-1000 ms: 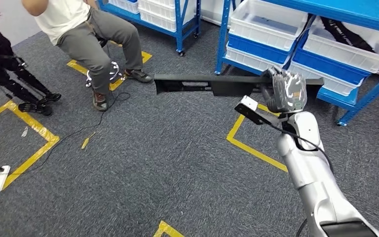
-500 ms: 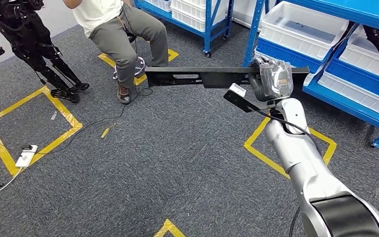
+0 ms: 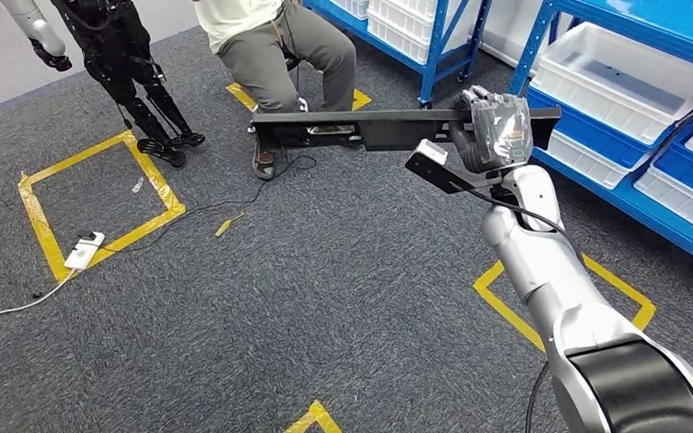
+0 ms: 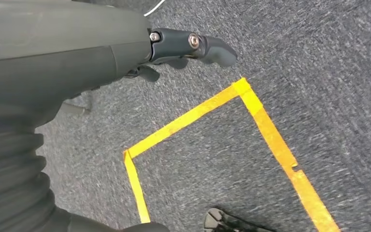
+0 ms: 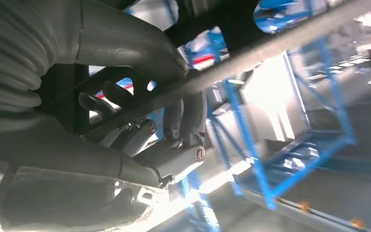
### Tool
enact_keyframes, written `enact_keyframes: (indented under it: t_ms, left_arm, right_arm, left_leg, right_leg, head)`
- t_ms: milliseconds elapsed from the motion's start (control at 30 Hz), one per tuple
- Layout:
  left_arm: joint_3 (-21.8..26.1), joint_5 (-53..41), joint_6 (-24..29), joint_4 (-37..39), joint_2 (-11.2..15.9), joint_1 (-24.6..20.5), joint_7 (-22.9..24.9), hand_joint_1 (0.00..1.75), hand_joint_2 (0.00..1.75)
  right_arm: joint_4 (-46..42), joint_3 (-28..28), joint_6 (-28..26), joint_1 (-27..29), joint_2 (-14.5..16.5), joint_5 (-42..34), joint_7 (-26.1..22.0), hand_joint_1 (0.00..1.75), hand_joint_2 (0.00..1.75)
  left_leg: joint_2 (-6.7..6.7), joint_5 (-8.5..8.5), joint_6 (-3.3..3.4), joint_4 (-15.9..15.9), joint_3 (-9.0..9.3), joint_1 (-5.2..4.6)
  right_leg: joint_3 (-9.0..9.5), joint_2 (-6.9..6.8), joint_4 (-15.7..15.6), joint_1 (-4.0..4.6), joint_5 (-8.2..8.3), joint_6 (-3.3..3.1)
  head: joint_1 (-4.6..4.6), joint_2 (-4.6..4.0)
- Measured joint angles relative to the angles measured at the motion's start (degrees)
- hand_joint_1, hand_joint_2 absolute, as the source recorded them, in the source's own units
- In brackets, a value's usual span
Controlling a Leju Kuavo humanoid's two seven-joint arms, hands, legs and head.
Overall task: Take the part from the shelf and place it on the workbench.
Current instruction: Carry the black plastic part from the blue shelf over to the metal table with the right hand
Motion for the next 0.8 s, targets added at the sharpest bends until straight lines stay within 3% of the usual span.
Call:
enact_keyframes:
  t_ms: [67,100,133,167,233,267,300,367,400,467,533,600,633,700,767,800]
  left_arm:
    - [0.0,-0.2,-0.4,0.0,0.1,-0.5,0.3,0.00,1.75]
    - [0.0,-0.2,-0.5,0.0,0.1,-0.6,0.5,0.00,1.75]
    - [0.0,-0.3,-0.6,0.0,0.1,-0.6,0.6,0.00,1.75]
    - [-0.1,-0.3,-0.6,0.0,0.1,-0.5,0.8,0.00,1.75]
    - [-0.1,-0.3,-0.7,0.0,0.3,-0.5,0.9,0.00,1.75]
    - [-0.1,-0.4,-0.7,0.0,0.4,-0.5,1.0,0.00,1.75]
    - [-0.1,-0.5,-0.7,0.0,0.6,-0.5,1.2,0.00,1.75]
    - [-0.1,-0.6,-0.7,0.1,0.8,-0.3,1.5,0.00,1.75]
    - [-0.1,-0.6,-0.6,0.1,0.9,-0.2,1.6,0.00,1.75]
    - [-0.1,-0.5,-0.6,0.2,1.1,0.0,1.7,0.00,1.75]
    - [-0.2,-0.5,-0.6,0.2,1.2,-0.1,1.7,0.00,1.75]
    - [-0.2,-0.5,-0.6,0.3,1.2,-0.2,1.6,0.00,1.75]
    - [-0.2,-0.5,-0.6,0.3,1.1,-0.2,1.6,0.00,1.75]
    - [-0.2,-0.3,-0.5,0.3,1.2,-0.2,1.4,0.00,1.75]
    - [-0.2,-0.3,-0.5,0.3,1.4,-0.3,1.2,0.00,1.75]
    - [-0.2,-0.3,-0.6,0.3,1.5,-0.3,1.1,0.00,1.75]
  right_arm:
    - [0.5,0.2,-0.4,0.2,-0.4,-0.3,-0.2,1.75,1.75]
    - [0.8,0.3,-0.4,0.4,-0.6,-0.4,-0.2,1.75,1.75]
    - [1.1,0.4,-0.5,0.6,-0.6,-0.5,-0.2,1.75,1.75]
    - [1.3,0.6,-0.5,0.7,-0.7,-0.5,-0.2,1.75,1.75]
    - [1.5,0.9,-0.7,0.7,-0.7,-0.6,-0.3,1.75,1.75]
    - [1.6,1.0,-0.8,0.6,-0.7,-0.6,-0.3,1.75,1.75]
    - [1.8,1.2,-0.9,0.6,-0.6,-0.7,-0.3,1.75,1.75]
    - [1.9,1.6,-1.0,0.5,-0.2,-0.9,-0.4,1.75,1.75]
    - [1.9,1.7,-1.0,0.4,0.0,-0.9,-0.4,1.75,1.75]
    - [1.9,2.0,-1.0,0.2,0.3,-1.1,-0.3,1.75,1.75]
    - [1.9,2.3,-1.0,0.1,0.4,-1.2,-0.2,1.75,1.75]
    - [2.0,2.5,-1.0,0.0,0.4,-1.3,-0.2,1.75,1.75]
    - [2.1,2.6,-1.0,0.0,0.4,-1.4,-0.2,1.75,1.75]
    - [2.1,2.9,-1.0,0.0,0.5,-1.4,-0.1,1.75,1.75]
    - [2.1,3.0,-1.0,-0.1,0.5,-1.5,0.0,1.75,1.75]
    - [2.1,3.0,-1.0,-0.2,0.4,-1.5,0.1,1.75,1.75]
  left_leg:
    - [-1.61,0.05,0.07,-0.1,0.05,0.13]
    - [-2.48,0.02,-0.03,-0.1,0.05,0.24]
    - [-3.32,-0.03,-0.24,0.0,0.04,0.39]
    - [-4.14,-0.16,-0.60,0.2,0.02,0.63]
    - [-5.60,-0.76,-1.72,1.3,-0.38,0.97]
    - [-6.20,-1.17,-2.33,2.1,-0.77,1.04]
    - [-6.68,-1.46,-2.80,2.8,-1.21,1.06]
    - [-7.33,-1.68,-3.28,3.3,-1.83,1.26]
    - [-7.12,-1.76,-3.41,3.5,-1.99,1.43]
    - [-4.66,-3.04,-3.85,5.9,-3.03,1.60]
    - [-1.58,-6.20,-4.30,12.6,-6.28,1.66]
    - [-0.68,-8.47,-4.32,19.3,-9.94,1.78]
    - [-0.63,-8.17,-4.09,20.0,-10.52,1.76]
    - [-0.19,-5.02,-3.09,15.1,-8.29,1.35]
    - [1.87,-2.20,-1.69,7.5,-4.36,0.26]
    - [2.63,-1.63,-1.18,5.2,-3.16,-0.25]
  right_leg:
    - [-4.16,1.40,7.6,-0.51,-2.48,0.00]
    - [-5.72,1.54,9.9,-0.78,-2.89,0.36]
    - [-6.30,1.58,10.0,-1.10,-2.39,0.99]
    - [-5.60,1.66,7.7,-1.52,-0.91,1.88]
    - [-2.37,2.85,0.1,-2.49,2.59,3.65]
    - [-1.09,3.37,-2.5,-2.77,3.68,3.81]
    - [-0.51,3.73,-3.7,-2.82,4.08,3.51]
    - [-0.49,3.13,-3.6,-2.54,4.06,2.12]
    - [-0.43,2.80,-3.6,-2.45,4.11,1.68]
    - [-0.15,2.18,-3.7,-2.36,4.13,1.00]
    - [0.21,1.46,-3.7,-1.95,3.88,0.39]
    - [0.52,0.44,-3.7,-1.46,3.55,-0.15]
    - [0.69,-0.08,-3.7,-1.25,3.37,-0.31]
    - [1.13,-1.07,-3.8,-0.89,3.00,-0.47]
    - [1.67,-2.05,-4.1,-0.58,2.64,-0.39]
    - [1.87,-2.54,-4.2,-0.48,2.50,-0.27]
  head:
    - [0.10,0.00]
    - [0.11,0.00]
    - [0.11,0.00]
    - [0.11,0.00]
    - [0.22,0.00]
    - [0.30,0.00]
    - [0.40,0.00]
    - [0.50,0.00]
    - [0.54,0.00]
    - [0.21,0.00]
    - [-0.18,0.00]
    - [-0.21,0.00]
    - [-0.22,0.00]
    - [-0.21,0.00]
    - [-0.16,0.00]
    - [-0.17,0.00]
